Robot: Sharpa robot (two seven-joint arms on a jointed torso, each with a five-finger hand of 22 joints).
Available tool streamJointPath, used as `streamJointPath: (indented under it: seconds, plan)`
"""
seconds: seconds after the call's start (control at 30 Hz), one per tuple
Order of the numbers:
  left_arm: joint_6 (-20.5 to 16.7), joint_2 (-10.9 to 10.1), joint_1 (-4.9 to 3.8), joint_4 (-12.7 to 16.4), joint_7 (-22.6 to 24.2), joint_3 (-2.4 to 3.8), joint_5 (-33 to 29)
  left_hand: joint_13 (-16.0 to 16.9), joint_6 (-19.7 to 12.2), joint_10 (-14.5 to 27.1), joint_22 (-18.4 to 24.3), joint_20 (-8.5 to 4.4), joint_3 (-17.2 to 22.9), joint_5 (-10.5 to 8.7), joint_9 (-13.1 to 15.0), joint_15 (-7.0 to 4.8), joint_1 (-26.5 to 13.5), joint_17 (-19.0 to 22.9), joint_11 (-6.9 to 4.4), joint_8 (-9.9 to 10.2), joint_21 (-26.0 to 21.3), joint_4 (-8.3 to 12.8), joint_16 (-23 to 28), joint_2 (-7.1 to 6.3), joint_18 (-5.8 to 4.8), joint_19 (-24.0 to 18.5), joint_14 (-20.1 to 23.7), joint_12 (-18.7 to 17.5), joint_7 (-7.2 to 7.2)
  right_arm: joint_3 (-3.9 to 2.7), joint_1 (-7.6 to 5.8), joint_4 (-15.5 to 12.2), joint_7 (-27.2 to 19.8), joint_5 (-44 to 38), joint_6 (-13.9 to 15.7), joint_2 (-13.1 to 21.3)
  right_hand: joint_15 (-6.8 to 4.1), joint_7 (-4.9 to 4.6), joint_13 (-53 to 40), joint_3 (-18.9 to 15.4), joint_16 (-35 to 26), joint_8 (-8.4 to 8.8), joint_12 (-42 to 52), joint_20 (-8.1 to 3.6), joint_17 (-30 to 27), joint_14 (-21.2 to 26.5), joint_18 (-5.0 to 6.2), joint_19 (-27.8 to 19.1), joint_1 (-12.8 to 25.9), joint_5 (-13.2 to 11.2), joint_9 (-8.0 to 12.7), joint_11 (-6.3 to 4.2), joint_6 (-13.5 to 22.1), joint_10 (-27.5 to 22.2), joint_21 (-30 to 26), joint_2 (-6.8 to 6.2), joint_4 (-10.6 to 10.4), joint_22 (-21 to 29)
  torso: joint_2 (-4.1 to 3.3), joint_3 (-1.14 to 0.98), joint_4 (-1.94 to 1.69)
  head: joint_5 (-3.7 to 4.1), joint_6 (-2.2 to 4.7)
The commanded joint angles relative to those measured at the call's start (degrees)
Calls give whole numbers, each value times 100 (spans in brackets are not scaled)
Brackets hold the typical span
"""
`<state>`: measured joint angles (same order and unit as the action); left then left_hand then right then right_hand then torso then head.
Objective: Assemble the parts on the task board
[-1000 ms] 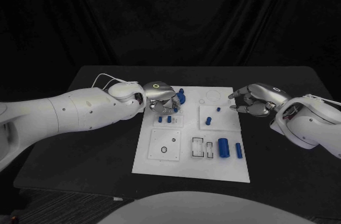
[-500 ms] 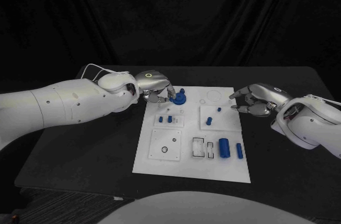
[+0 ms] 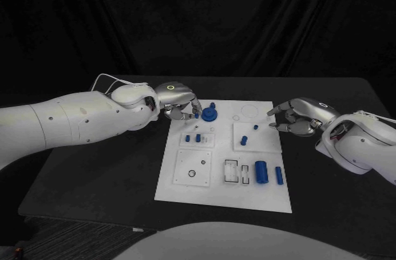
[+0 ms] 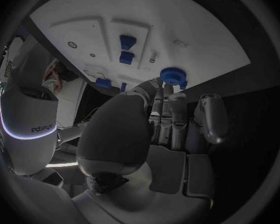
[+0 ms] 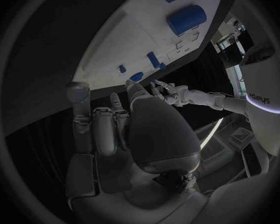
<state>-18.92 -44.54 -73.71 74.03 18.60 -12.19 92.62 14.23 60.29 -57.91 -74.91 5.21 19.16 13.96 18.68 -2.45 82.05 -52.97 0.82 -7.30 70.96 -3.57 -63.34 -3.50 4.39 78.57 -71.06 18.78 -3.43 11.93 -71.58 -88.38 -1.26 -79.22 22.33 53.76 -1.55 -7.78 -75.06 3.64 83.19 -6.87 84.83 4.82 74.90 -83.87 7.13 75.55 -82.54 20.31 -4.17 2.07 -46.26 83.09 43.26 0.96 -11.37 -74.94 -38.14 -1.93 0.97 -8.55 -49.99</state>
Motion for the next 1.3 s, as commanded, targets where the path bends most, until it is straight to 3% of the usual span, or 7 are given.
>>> streamJointPath:
  seconds: [0.03, 1.3]
  plan:
    - [209, 2, -16, 31, -61, 4, 0, -9, 68, -38, -948, -4, 31, -25, -9, 9, -41, 15, 6, 16, -16, -21, 29, 5, -17, -37, 53, -25, -24, -2, 22, -1, 99, -14, -45, 3, 7, 0, -921, 41, 3, 20, -33, -10, 962, -334, 53, 9, 3, 2, 4, 13, -13, -5, -28, -23, 6, -494, -7, 3, 12, -10, -1]
    - [608, 138, 156, -85, -160, 1, 0, -79, 49, -68, -920, 0, 78, -12, -27, 21, -19, 131, 25, 56, -126, 0, 136, 21, 3, -107, 145, -123, -46, -2, 44, -7, 119, -14, -81, 11, 4, 2, -914, 74, -5, 30, -40, -11, 955, -331, 54, 8, -42, 31, 8, 10, -6, -13, -37, -33, 41, -493, 6, 6, 9, -3, -1]
